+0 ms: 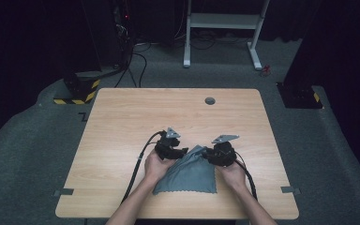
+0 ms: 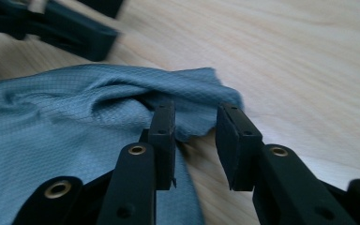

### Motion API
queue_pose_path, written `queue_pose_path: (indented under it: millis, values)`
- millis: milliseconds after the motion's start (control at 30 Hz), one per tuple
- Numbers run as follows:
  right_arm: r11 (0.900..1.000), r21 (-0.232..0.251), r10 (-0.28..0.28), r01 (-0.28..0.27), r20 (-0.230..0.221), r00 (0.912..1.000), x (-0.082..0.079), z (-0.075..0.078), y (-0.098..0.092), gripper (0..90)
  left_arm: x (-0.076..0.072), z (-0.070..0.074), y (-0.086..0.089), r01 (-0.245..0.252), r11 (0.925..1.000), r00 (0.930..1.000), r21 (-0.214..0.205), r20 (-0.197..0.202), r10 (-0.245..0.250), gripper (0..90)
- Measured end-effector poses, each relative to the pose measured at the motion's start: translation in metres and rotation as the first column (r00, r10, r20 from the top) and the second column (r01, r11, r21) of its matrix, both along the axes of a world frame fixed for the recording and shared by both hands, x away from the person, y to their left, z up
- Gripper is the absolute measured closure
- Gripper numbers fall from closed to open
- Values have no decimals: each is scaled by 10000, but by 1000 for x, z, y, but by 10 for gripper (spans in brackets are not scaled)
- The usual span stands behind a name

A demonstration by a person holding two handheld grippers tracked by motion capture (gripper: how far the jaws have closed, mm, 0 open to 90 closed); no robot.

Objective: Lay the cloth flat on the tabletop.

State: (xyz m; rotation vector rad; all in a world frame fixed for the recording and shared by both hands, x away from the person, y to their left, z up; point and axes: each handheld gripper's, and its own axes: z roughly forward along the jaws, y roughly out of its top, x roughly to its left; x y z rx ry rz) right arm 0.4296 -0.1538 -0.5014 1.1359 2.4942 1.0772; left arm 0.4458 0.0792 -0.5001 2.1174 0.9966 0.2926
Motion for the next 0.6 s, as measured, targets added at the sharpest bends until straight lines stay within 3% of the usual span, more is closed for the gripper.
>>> queue_pose_path:
  millis: [133,400,500,600]
  values:
    - [10000,90,-20,22,-239,9997,1,-6,5,729,13,-6,-16,105,9996,9998,275,-185,-99,473]
    - [9981,-568,212,-220,-151,9997,2,-11,12,854,21,-11,-34,254,9976,9989,640,-400,-229,489]
    - [9975,-643,284,-286,-45,9996,2,-11,13,881,20,-10,-39,280,9952,9991,937,-336,-249,609]
    - [9976,-649,254,-257,-57,9997,2,-10,13,885,18,-9,-44,652,9917,9975,1104,-341,-618,747]
